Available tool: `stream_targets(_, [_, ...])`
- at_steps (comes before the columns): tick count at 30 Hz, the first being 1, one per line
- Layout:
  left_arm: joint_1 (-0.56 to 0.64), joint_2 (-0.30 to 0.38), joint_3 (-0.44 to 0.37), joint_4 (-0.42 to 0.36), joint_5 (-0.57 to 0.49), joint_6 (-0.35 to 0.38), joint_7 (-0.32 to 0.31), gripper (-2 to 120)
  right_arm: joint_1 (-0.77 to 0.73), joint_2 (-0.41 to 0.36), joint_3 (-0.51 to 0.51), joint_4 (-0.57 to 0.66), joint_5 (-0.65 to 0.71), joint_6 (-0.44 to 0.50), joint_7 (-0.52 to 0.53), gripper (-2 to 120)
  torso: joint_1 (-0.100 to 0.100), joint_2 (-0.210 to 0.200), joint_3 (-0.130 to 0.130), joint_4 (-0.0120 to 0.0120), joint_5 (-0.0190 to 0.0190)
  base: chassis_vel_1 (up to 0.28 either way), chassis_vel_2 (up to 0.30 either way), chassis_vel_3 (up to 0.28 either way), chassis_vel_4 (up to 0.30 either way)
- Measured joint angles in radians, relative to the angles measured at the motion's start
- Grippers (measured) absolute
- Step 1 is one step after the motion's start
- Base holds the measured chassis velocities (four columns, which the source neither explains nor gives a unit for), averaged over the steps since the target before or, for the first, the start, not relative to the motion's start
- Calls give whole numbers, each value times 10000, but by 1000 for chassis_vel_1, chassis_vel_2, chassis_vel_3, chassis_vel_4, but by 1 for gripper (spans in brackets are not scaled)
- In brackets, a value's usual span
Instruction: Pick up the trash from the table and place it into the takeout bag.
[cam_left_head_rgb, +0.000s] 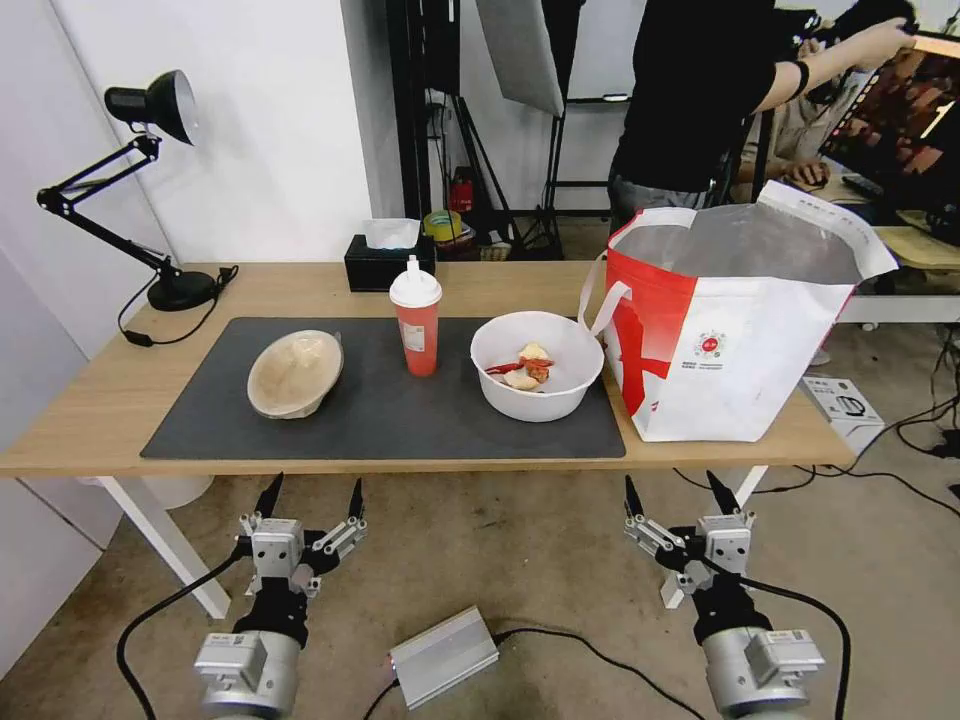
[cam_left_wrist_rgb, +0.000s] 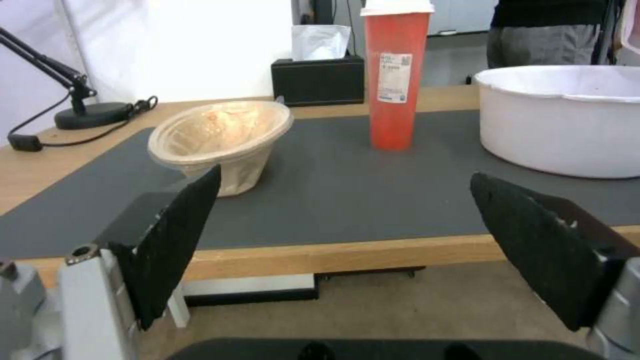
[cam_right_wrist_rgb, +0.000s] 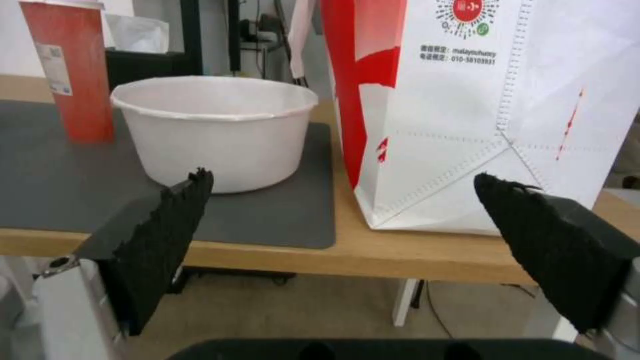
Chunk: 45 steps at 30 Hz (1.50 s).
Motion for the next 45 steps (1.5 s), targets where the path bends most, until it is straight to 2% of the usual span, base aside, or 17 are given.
stream_targets(16, [-39, -16, -49, -53, -82, 127, -3, 100, 10, -10, 0, 0, 5, -18, 0, 100, 0, -1, 0, 0, 0, 0, 0, 0, 0])
stream_targets(17, [-63, -34, -86, -96, -138, 226, -3, 100, 18, -15, 1, 0, 10, -30, 1, 100, 0, 0, 0, 0, -2, 0, 0, 0, 0])
stream_targets(18, [-301, -160, -392, -474, -553, 879, -31, 100, 50, -58, 6, 22, 60, -145, 23, 100, 0, 0, 0, -1, 3, 0, 0, 0, 0])
stream_targets(19, [-301, -160, -392, -474, -553, 879, -31, 100, 50, -58, 6, 22, 60, -145, 23, 100, 0, 0, 0, -1, 3, 0, 0, 0, 0])
stream_targets(20, [-421, -229, -548, -666, -776, 1238, -48, 100, 128, -132, 28, 77, 142, -327, 69, 100, 0, 0, 0, -2, 1, 0, 0, 0, 0])
stream_targets(22, [-719, -396, -947, -1150, -1328, 2099, -119, 100, 464, -439, 129, 354, 513, -1087, 275, 100, 0, 0, 0, 0, 4, 0, 0, 0, 0])
stream_targets(23, [-736, -396, -961, -1187, -1371, 2218, -152, 100, 612, -581, 179, 487, 688, -1451, 382, 100, 0, -1, 0, 1, 3, 0, 0, 0, 0])
stream_targets(24, [-736, -396, -961, -1187, -1371, 2218, -152, 100, 612, -581, 179, 487, 688, -1451, 382, 100, 0, -1, 0, 1, 3, 0, 0, 0, 0])
stream_targets(28, [-708, -357, -926, -1168, -1356, 2118, -217, 100, 1233, -1164, 368, 1001, 1399, -2938, 792, 100, 0, 0, 0, 1, 0, 0, 0, 0, 0])
stream_targets(29, [-708, -357, -926, -1168, -1356, 2118, -217, 100, 1233, -1164, 368, 1001, 1399, -2938, 792, 100, 0, 0, 0, 1, 0, 0, 0, 0, 0])
stream_targets(33, [-526, -248, -854, -1127, -1243, 1955, -215, 100, 1785, -1677, 532, 1448, 2026, -4236, 1153, 100, 0, -1, 0, 0, 1, 0, 0, 0, 0])
stream_targets(37, [-284, -140, -784, -1110, -1109, 1725, -109, 100, 2175, -2261, 631, 1668, 2685, -4671, 1539, 100, 0, -1, 0, 3, 0, 0, 0, 0, 0])
stream_targets(45, [211, 92, -346, -845, -477, 1089, 112, 100, 2363, -2539, 755, 1707, 2985, -4694, 1705, 100, 0, 0, 0, 0, 1, 0, 0, 0, 0])
